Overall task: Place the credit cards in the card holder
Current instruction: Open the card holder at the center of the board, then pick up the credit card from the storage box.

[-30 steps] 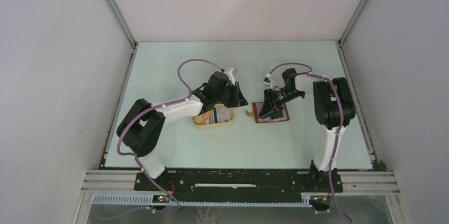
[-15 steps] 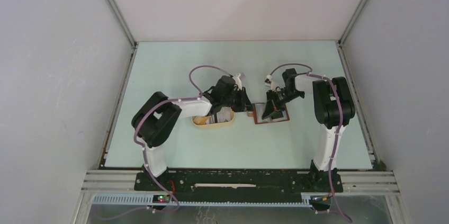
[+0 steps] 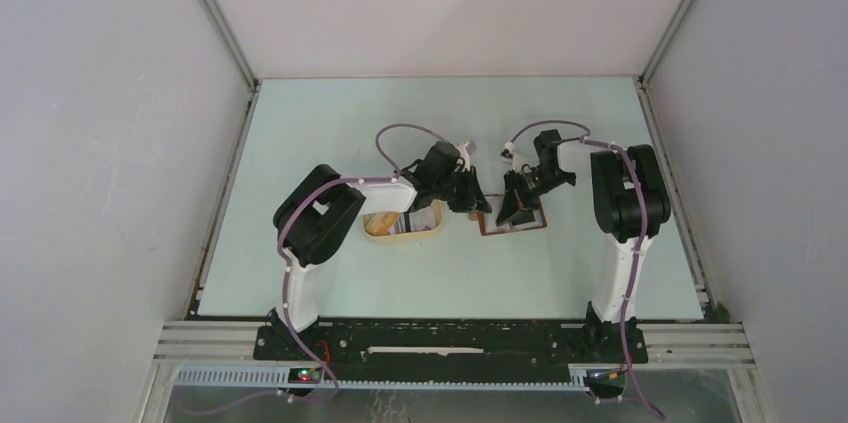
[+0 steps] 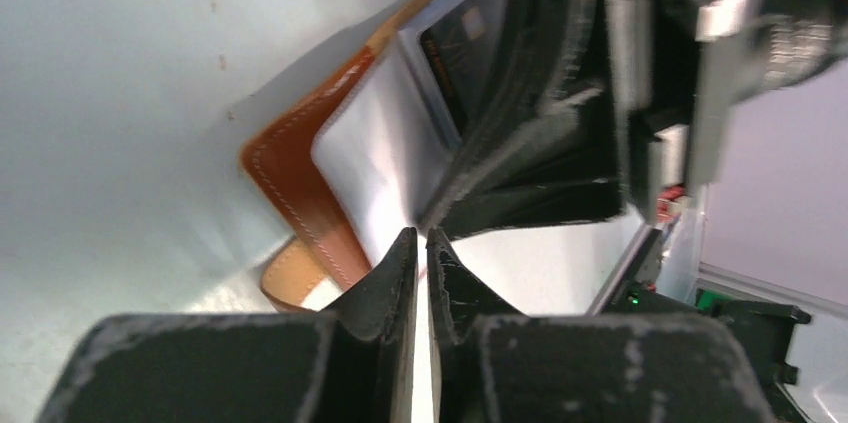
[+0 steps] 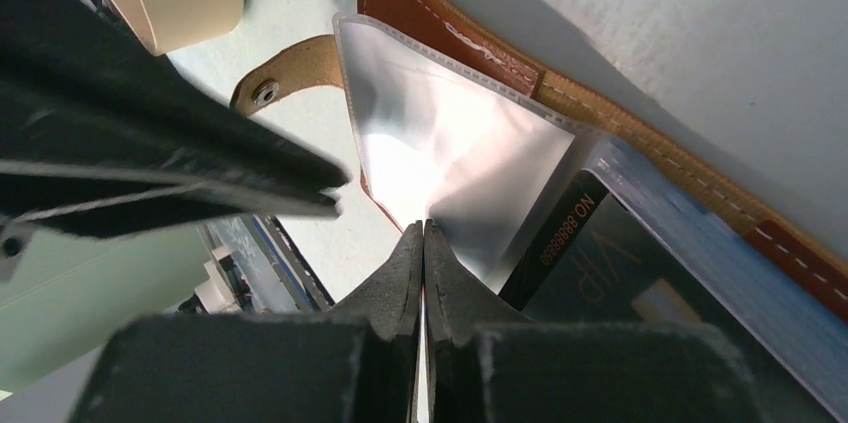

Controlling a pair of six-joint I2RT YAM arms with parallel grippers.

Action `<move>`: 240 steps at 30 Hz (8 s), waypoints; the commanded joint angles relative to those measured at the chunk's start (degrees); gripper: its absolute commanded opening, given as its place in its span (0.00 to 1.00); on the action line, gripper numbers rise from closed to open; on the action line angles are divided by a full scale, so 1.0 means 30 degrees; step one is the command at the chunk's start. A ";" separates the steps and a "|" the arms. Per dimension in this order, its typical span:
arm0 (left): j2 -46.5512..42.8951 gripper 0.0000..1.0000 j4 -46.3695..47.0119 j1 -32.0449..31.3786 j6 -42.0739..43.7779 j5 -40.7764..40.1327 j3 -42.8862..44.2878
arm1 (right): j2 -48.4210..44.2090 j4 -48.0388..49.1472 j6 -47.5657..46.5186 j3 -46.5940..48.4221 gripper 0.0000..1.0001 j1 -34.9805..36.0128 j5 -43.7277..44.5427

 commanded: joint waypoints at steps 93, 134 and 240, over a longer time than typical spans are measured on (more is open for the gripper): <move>-0.3170 0.28 -0.0917 0.0302 0.1319 -0.2473 -0.1539 | -0.2829 -0.0785 -0.1695 0.0024 0.45 -0.4948 0.0706; 0.0021 0.28 -0.2191 -0.0428 0.1734 -0.0912 0.0573 | -0.1672 -0.2622 -0.2613 0.0837 0.36 -0.3964 -0.3059; -2.3904 0.79 -0.2592 0.7007 0.0961 -0.9569 -1.6882 | -0.1273 0.3417 0.6214 0.6231 0.70 0.8194 -0.0951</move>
